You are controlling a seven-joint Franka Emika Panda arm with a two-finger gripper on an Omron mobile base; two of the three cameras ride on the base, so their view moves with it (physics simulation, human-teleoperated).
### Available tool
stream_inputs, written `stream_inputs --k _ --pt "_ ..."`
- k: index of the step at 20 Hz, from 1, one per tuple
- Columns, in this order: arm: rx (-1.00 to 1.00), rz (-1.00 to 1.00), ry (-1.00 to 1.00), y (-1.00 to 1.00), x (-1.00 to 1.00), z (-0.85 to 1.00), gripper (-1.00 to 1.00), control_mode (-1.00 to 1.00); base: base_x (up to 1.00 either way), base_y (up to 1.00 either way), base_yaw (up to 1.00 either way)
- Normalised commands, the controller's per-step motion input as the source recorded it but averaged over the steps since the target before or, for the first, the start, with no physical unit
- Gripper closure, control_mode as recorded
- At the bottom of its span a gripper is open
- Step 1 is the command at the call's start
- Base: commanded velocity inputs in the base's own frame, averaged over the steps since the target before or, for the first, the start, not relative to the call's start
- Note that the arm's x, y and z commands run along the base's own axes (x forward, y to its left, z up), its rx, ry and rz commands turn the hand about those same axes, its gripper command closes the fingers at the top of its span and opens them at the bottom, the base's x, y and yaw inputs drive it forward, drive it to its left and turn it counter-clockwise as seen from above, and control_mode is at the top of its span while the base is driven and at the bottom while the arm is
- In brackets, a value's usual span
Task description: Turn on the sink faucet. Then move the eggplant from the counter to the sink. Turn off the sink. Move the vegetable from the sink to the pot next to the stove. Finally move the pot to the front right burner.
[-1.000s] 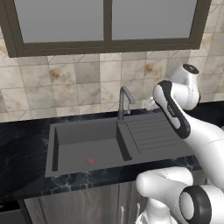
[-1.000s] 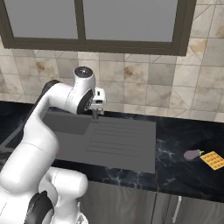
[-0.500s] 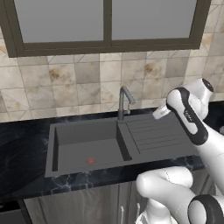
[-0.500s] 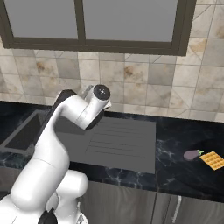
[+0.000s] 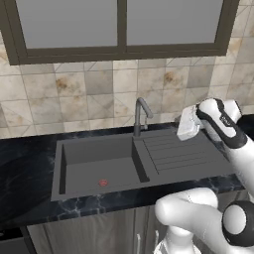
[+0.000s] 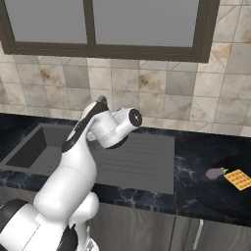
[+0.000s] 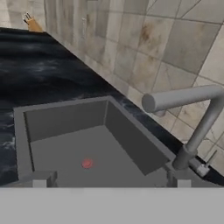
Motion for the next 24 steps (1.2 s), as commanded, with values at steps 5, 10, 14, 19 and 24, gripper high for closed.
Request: stream_inputs --k 5,10,14,19,24 --pt "0.08 0.21 -0.07 -0.01 0.66 -0.06 -1.00 -1.00 0.00 0.00 0.00" --pt "0.03 0.08 0.00 0.00 0.51 -0.14 -1.00 -1.00 0.00 0.00 0.00" --pt "0.00 0.08 0.00 0.00 0.31 -0.41 -1.00 -1.00 0.00 0.00 0.00" --pt "0.01 0.04 0.00 0.01 0.34 -0.37 -1.00 -1.00 0.00 0.00 0.00" --pt "0.05 0.01 -0.01 0.03 0.41 -0.24 -1.00 -1.00 0.00 0.00 0.00"
